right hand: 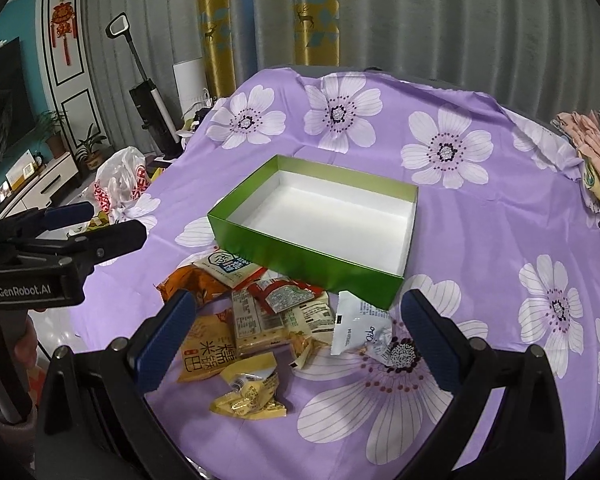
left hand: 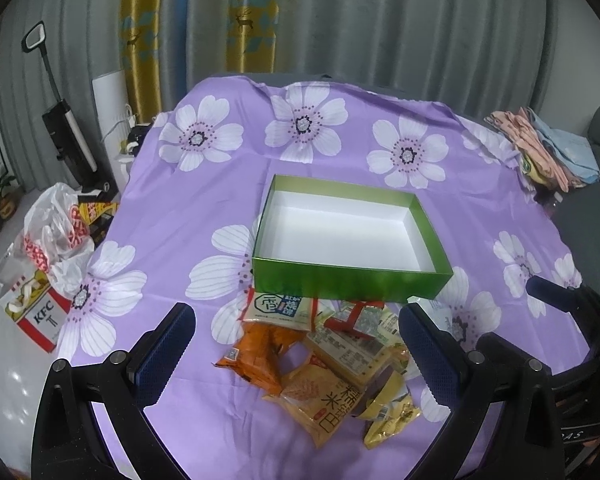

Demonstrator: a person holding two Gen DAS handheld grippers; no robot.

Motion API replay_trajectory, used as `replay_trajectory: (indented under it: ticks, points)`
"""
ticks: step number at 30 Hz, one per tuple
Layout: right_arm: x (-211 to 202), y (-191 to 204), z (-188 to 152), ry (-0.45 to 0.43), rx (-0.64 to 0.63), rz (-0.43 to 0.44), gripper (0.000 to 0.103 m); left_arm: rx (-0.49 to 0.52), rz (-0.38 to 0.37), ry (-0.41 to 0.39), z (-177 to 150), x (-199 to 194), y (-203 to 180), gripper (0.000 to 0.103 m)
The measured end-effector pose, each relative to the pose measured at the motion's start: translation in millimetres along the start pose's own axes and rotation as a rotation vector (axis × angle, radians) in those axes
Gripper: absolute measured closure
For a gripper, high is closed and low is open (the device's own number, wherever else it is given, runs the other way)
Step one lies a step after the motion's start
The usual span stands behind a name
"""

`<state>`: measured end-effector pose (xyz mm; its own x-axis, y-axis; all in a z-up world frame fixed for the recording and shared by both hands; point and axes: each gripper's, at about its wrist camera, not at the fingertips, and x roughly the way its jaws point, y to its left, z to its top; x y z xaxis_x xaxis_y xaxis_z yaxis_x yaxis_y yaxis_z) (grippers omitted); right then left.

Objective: Organize snacks
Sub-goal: 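Move the right tool toward the snack pile in front of the green box, then grasp the small gold candy packets with the right gripper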

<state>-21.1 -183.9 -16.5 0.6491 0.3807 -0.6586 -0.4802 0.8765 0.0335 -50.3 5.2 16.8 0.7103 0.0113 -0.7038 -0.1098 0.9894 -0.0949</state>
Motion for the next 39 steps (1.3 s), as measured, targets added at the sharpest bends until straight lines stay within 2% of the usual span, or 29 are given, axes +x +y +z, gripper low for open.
replay_trajectory:
  ticks: [10, 20, 24, 29, 39]
  points:
    - [3.2, 1.4, -4.5, 0.019, -0.003, 0.008, 0.000, -0.003, -0.008, 0.015, -3.2, 4.3, -1.8, 0.002]
    - [9.3, -4.4, -10.4, 0.040, 0.015, 0.013, 0.000, -0.018, -0.021, 0.071, -14.6, 20.6, 2.6, 0.002]
    - [11.9, -6.6, -14.0, 0.044, 0.020, 0.017, 0.000, -0.025, -0.041, 0.078, -16.0, 23.1, 4.2, 0.002]
    - [17.3, -9.4, -19.4, 0.062, 0.018, 0.018, 0.000, -0.029, -0.107, 0.111, -22.0, 29.7, 3.8, 0.002]
    - [23.5, -14.3, -31.4, 0.091, 0.035, 0.032, 0.000, -0.006, -0.106, 0.154, -34.4, 39.3, -5.2, 0.002]
